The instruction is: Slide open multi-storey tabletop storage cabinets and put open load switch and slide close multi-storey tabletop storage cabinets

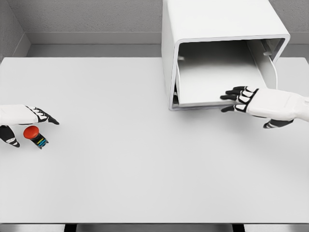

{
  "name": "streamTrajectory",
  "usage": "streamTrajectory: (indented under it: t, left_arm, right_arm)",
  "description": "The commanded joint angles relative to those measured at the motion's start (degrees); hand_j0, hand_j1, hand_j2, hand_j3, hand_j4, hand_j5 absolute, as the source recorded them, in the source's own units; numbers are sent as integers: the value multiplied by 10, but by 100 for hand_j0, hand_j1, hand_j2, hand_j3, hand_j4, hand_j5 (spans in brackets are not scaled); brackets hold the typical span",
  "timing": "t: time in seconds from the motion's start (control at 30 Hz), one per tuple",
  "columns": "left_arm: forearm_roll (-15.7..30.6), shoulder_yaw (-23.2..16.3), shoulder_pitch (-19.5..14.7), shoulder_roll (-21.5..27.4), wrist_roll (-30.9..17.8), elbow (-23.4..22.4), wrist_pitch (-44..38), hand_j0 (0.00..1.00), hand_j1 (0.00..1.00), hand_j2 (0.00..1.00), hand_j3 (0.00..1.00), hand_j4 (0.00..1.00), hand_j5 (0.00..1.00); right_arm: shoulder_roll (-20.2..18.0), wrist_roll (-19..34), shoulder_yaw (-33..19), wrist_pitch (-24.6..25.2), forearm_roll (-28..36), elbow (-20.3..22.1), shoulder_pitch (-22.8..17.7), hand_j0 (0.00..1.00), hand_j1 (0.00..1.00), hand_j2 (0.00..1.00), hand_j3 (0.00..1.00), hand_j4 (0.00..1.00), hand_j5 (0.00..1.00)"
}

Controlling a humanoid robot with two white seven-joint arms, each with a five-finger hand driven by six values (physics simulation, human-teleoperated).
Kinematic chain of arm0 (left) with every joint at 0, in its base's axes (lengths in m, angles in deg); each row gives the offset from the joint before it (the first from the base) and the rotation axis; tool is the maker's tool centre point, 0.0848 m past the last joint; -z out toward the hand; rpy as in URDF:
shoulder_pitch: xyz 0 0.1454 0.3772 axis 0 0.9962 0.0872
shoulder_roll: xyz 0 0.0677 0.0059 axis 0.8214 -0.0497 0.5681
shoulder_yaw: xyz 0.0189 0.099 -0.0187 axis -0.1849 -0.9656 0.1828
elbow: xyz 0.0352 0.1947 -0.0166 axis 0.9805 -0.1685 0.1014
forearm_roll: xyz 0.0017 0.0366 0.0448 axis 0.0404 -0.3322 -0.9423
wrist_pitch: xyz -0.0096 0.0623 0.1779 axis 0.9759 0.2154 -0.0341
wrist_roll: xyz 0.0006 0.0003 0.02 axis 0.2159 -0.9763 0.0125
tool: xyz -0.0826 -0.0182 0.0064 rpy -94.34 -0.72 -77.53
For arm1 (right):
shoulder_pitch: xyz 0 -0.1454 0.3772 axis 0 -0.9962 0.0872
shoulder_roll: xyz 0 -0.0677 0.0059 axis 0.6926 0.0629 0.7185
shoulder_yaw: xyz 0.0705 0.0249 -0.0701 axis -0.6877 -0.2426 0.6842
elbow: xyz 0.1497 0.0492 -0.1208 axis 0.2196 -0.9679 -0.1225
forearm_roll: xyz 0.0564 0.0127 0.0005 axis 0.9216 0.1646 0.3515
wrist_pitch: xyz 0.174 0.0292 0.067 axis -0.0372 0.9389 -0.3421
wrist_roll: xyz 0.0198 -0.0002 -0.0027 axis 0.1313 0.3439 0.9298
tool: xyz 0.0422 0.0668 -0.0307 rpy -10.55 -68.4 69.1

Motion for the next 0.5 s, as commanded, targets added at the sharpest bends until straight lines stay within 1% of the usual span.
streamTrajectory:
  t: [0.0,0.17,0.3,0.47]
  left_arm:
    - [3,0,0,1,0,0,-1,100,100,100,100,100,100]
    - [3,0,0,1,0,0,-1,100,100,100,100,100,100]
    - [3,0,0,1,0,0,-1,100,100,100,100,100,100]
    - [3,0,0,1,0,0,-1,100,100,100,100,100,100]
  right_arm:
    - [-3,1,-8,-2,3,3,-1,100,100,100,100,100,100]
    - [-9,1,-18,-2,3,3,-9,100,100,100,100,100,100]
    - [-11,1,-52,-2,3,3,-35,100,100,100,100,100,100]
    - [-10,1,-58,-2,4,9,-34,100,100,100,100,100,100]
